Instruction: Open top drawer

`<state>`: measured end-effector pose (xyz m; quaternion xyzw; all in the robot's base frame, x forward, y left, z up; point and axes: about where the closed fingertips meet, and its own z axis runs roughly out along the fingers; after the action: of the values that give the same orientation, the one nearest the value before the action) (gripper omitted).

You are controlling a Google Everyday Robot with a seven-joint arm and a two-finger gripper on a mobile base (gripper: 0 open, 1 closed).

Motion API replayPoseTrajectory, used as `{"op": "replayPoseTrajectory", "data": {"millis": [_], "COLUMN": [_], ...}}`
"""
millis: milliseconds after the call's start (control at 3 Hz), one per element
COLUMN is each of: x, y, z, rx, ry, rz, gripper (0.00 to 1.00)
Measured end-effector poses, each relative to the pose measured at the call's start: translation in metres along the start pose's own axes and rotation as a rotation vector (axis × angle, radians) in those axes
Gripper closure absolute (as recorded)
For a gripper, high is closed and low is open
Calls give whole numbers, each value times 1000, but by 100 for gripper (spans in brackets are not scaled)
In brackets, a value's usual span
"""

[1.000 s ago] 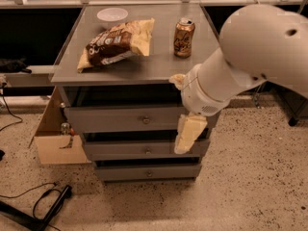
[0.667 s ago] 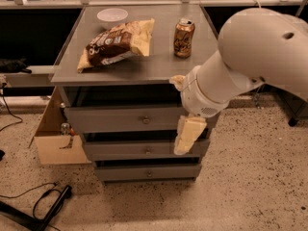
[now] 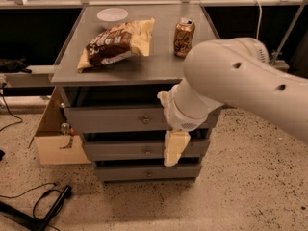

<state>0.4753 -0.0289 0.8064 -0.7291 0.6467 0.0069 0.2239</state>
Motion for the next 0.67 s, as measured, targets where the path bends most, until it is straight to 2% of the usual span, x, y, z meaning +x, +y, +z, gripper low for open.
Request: {"op": "replayPoseTrajectory", "data": {"millis": [333, 667], "x": [15, 35], "y": [-14, -46], "z": [23, 42], "rx": [2, 27], "ry": [105, 197], "rz": [-68, -143], "gripper": [0, 0]}}
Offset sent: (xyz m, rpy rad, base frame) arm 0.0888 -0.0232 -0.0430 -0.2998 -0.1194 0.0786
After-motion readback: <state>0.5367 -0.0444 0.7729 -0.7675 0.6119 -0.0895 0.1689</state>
